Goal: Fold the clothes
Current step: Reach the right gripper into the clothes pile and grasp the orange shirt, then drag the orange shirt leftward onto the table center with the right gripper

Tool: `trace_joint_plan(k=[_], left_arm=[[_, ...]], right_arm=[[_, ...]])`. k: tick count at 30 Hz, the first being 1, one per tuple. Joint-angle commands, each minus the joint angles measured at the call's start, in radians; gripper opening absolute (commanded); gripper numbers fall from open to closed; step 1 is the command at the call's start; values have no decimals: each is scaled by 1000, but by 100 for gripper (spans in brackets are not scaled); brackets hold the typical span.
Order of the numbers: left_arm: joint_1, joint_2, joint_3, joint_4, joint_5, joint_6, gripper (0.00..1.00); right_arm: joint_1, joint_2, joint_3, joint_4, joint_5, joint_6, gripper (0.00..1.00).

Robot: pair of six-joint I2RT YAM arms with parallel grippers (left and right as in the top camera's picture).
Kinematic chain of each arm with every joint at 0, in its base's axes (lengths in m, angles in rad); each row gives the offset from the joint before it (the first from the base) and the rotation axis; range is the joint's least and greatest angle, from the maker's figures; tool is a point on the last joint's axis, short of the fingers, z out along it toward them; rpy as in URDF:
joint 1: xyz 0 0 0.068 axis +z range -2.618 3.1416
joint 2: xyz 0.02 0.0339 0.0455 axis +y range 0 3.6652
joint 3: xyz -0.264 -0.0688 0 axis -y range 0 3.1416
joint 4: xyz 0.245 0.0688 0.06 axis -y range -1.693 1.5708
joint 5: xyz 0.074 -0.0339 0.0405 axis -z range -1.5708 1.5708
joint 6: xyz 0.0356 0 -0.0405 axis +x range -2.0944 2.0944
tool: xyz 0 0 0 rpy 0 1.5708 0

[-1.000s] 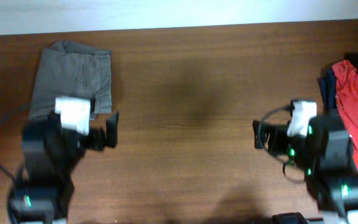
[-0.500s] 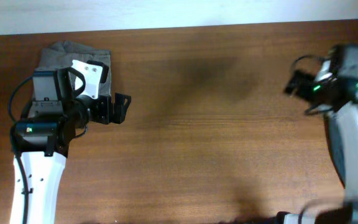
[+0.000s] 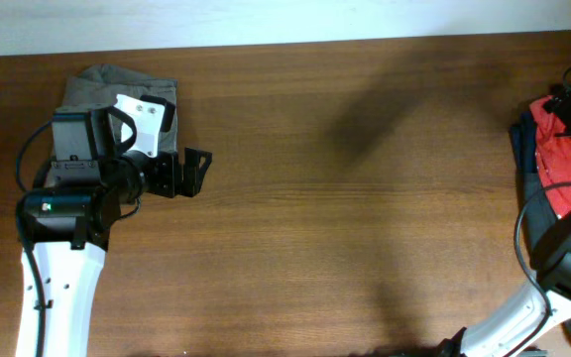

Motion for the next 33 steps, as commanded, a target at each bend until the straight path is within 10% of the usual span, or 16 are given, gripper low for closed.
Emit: trace_joint_plan(k=[1,8,10,12,23,33], left_arm=[[-3,0,21,2,15,-13,99],[-3,1,21,-5,15,-13,99],[-3,1,21,-5,15,-13,99],[-3,1,21,-5,15,-13,99],[-3,0,21,-27,14,-13,100],[-3,-44,35,-50,-5,-13,99]], right_arm=[[3,87,23,71,91,10,85],[2,183,23,114,154,2,79],[2,185,23,114,153,2,63],[2,179,23,105,150,2,6],[83,-134,25,45,-105,-99,4],[463,-293,24,-196,-160,-98,4]])
